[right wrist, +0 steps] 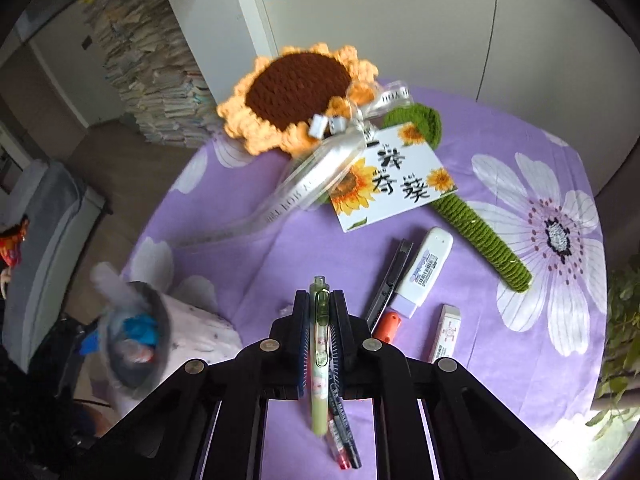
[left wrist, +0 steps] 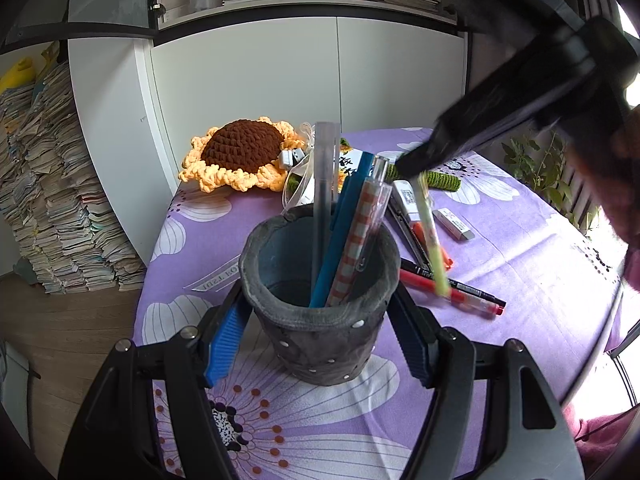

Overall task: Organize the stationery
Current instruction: 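Lift the green highlighter with the right gripper and drop it into the grey cup, then move the right gripper back and grasp the red gel pen, then lift the red gel pen with the right gripper and drop it into the grey cup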

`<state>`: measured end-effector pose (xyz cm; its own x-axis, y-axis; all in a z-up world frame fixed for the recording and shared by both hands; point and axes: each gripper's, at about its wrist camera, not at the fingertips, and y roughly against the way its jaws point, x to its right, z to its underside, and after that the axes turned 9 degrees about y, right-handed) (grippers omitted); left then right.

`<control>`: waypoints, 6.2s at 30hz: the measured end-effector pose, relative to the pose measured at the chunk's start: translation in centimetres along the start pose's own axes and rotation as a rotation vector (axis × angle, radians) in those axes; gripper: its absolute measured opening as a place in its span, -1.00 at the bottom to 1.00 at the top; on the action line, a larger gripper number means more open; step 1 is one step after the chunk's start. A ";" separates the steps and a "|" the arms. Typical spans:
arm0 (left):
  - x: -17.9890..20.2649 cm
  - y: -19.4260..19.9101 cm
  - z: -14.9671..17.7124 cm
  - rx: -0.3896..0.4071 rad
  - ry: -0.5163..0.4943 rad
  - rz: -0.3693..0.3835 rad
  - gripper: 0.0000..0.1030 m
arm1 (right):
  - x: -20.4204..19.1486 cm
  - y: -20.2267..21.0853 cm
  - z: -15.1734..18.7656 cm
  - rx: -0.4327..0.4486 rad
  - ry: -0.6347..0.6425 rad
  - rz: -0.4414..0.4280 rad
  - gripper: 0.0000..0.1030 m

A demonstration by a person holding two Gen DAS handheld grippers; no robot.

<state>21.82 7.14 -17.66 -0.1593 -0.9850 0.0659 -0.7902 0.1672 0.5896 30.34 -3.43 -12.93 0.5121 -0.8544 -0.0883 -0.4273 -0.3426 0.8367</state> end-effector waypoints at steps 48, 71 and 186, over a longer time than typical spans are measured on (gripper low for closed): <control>0.0 0.0 0.4 0.006 0.033 -0.007 0.29 | -6.8 5.1 -0.5 0.169 0.113 -0.168 -0.78; -0.9 -0.4 0.3 0.077 0.058 -0.017 0.28 | -0.6 -1.8 3.5 -0.049 -0.033 -0.053 -0.78; -0.8 -4.5 -2.2 0.080 -0.003 -0.127 0.31 | -5.0 2.7 -1.1 0.386 0.076 -0.178 -0.73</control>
<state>26.80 7.12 -18.64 -0.0572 -0.9983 -0.0076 -0.8489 0.0446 0.5267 27.43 0.29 -9.64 0.6505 -0.7423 -0.1610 -0.5669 -0.6156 0.5474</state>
